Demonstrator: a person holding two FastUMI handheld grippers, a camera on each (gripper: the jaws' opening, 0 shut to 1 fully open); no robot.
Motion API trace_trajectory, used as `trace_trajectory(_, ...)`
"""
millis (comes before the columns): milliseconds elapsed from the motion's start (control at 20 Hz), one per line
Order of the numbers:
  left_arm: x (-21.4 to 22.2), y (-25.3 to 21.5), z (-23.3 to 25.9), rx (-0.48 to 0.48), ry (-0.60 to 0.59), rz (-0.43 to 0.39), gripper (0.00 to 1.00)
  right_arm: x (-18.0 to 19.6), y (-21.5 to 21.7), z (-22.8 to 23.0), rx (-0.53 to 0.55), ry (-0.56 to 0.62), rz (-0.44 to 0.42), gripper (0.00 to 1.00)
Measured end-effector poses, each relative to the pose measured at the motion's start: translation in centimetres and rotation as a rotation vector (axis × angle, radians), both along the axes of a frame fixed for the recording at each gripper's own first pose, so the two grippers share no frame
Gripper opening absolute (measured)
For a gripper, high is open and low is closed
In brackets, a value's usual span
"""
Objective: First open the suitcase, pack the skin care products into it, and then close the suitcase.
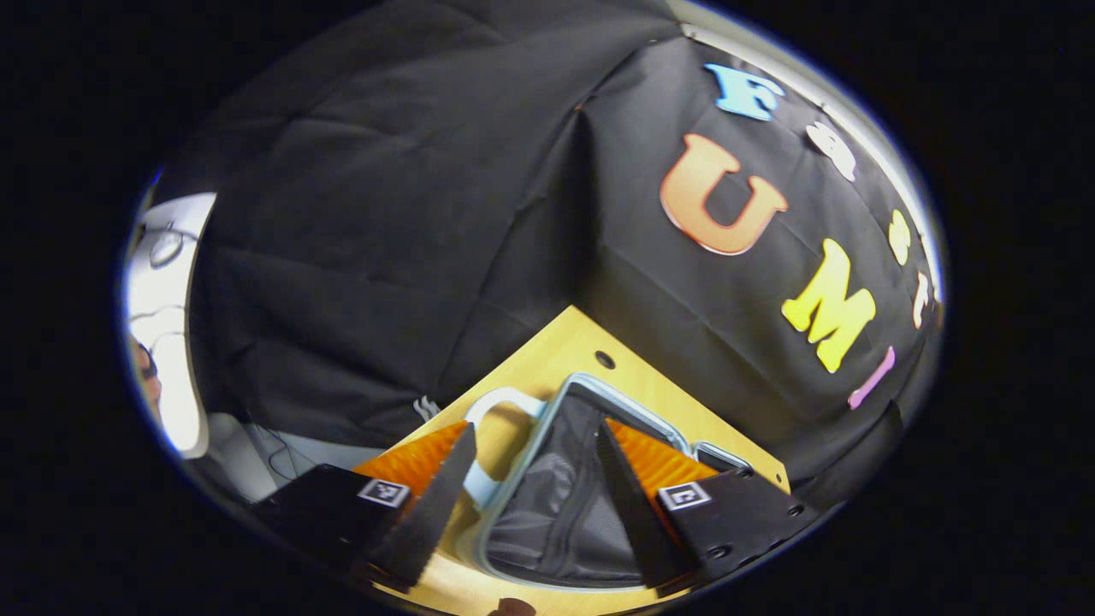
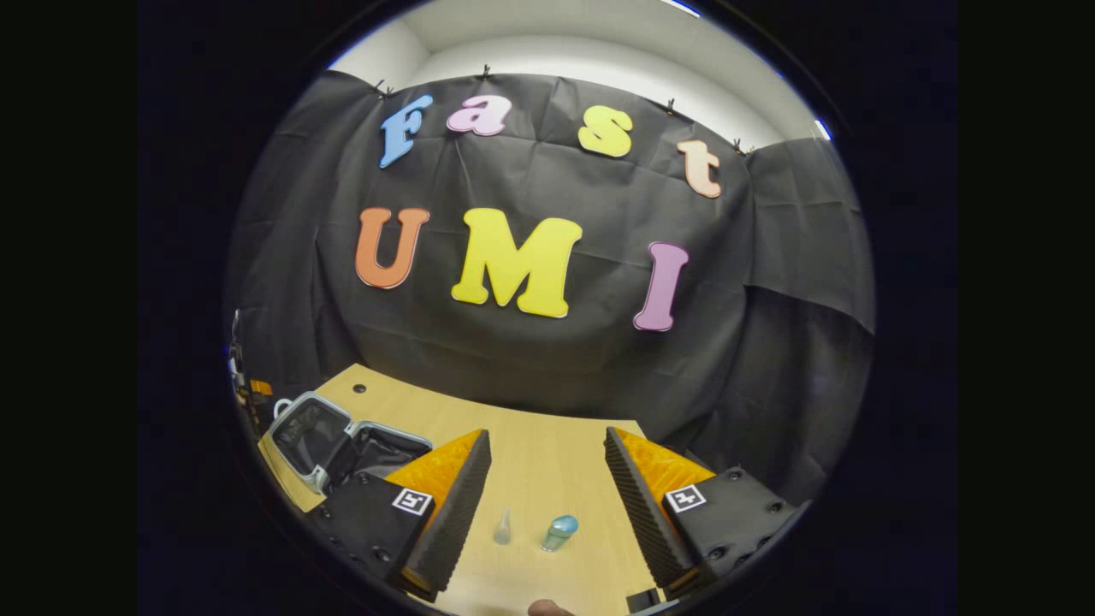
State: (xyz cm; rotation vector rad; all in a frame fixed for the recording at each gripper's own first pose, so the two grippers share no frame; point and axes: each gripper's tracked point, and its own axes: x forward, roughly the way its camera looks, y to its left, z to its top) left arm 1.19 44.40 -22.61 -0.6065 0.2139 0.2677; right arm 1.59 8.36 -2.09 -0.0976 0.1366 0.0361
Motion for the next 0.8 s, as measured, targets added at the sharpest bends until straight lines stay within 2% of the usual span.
trace_trajectory(50,-0.1,-2.3,1.5,0.045,-0.004,-0.032,0.96,0.1,-0.8,-0.2,0.005,0.003,-0.001,0.80)
trace_trajectory(200,0.1,-9.7,4.6,0.150,-0.027,-0.132,0.96,0.4,-3.0,-1.1,0.030,0.018,0.003,0.80)
trace_trajectory(350,0.6,-19.9,6.1,0.239,-0.037,-0.257,0.98,0.8,-5.5,-2.2,0.032,0.032,0.009,0.80)
trace_trajectory(500,1.3,-30.5,6.2,0.306,-0.044,-0.417,1.00,1.1,-8.4,-3.7,0.032,0.059,0.009,0.80)
trace_trajectory(600,1.3,-37.0,5.4,0.340,-0.039,-0.528,0.98,1.5,-10.4,-4.6,0.033,0.082,0.003,0.80)
trace_trajectory(800,1.6,-47.1,2.9,0.363,-0.016,-0.682,0.98,2.1,-14.2,-6.5,0.016,0.121,-0.002,0.80)
